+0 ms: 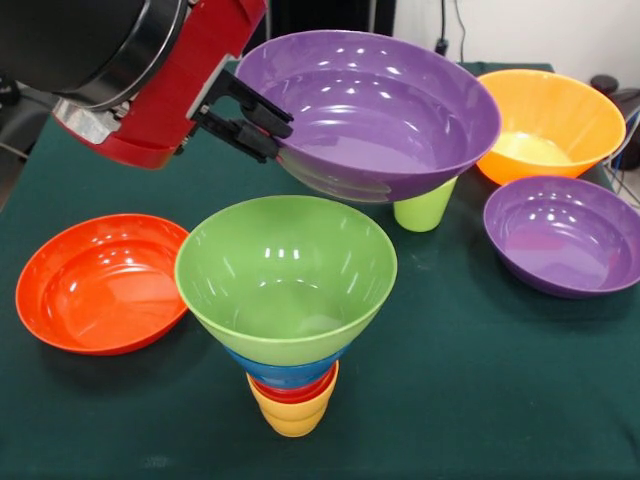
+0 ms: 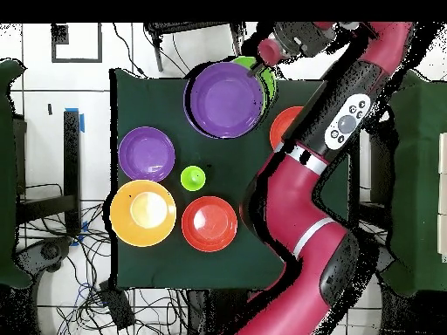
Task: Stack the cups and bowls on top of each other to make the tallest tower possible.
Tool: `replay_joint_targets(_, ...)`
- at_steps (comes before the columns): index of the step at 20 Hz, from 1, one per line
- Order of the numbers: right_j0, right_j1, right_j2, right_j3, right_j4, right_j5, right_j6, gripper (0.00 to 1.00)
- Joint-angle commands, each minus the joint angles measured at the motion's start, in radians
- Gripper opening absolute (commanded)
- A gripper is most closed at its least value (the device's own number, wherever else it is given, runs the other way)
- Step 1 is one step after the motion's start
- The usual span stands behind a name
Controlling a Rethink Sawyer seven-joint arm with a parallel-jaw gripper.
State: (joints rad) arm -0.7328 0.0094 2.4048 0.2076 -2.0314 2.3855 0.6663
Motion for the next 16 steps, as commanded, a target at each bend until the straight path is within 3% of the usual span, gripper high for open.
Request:
replay_joint_targets(1, 0.025, 0.003, -0.006, -0.148, -0.126, 0.075, -0.308, 0.00)
replay_joint_targets(7, 0.025, 0.008, 0.028, -0.156, -0.173, 0.054, -0.338, 0.00)
replay_joint_targets(16, 0.010, 0.005, 0.003, -0.138, -0.150, 0.055, -0.371, 0.00)
